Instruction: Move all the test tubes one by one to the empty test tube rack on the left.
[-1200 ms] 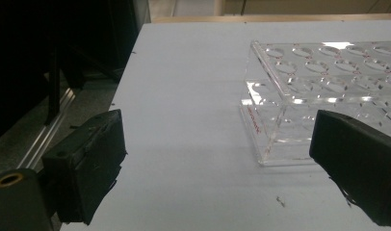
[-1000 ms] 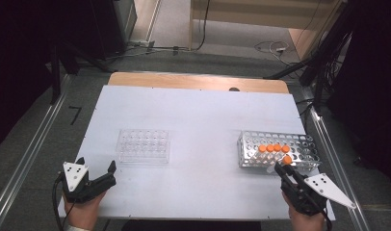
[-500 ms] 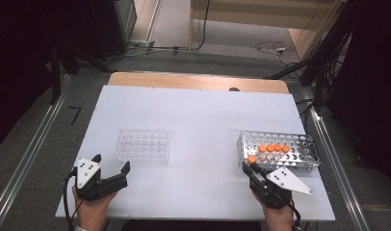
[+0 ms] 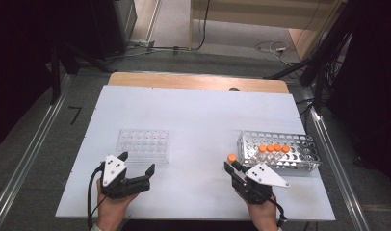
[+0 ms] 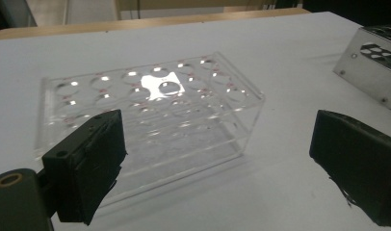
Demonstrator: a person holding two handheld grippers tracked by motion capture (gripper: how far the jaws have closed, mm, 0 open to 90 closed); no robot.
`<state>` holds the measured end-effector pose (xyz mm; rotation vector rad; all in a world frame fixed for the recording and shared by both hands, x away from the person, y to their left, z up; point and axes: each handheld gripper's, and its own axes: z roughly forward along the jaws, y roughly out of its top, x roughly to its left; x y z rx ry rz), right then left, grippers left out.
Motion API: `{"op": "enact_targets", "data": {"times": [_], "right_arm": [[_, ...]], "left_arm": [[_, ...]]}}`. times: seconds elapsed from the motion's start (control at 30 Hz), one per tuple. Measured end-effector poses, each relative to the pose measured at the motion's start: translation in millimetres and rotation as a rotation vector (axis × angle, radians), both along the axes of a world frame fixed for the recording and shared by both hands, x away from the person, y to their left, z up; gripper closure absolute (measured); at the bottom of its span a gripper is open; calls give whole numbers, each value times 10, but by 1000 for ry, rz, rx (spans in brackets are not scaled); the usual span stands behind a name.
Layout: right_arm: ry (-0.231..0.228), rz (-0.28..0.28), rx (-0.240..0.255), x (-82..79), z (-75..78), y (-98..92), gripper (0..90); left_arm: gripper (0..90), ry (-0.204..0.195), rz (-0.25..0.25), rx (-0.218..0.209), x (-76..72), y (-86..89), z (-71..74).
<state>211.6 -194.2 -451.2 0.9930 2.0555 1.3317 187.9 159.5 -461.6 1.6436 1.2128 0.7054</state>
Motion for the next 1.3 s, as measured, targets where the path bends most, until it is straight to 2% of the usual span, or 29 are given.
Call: {"op": "enact_targets", "data": {"times": [0.13,0.27,0.4,0.5,0.63,0.87,1.1,1.3], "right_arm": [[1,27,-10,28,-23,128,724],[15,54,-6,58,-57,246,724],[25,72,-6,77,-74,319,724],[30,86,-7,91,-87,381,724],[37,107,-16,101,-114,474,724],[54,154,-33,93,-160,644,724],[61,185,-37,79,-174,732,724],[82,220,-31,55,-169,818,724]], "left_arm": [[58,-11,-17,5,31,-106,26],[73,17,-40,-29,85,-161,31],[74,17,-65,-19,107,-243,31],[76,11,-85,-28,101,-294,52],[126,-17,-127,-40,67,-369,104],[188,-33,-224,-51,24,-523,167],[252,-56,-271,-53,6,-631,219],[338,-55,-303,-40,25,-725,212]]}}
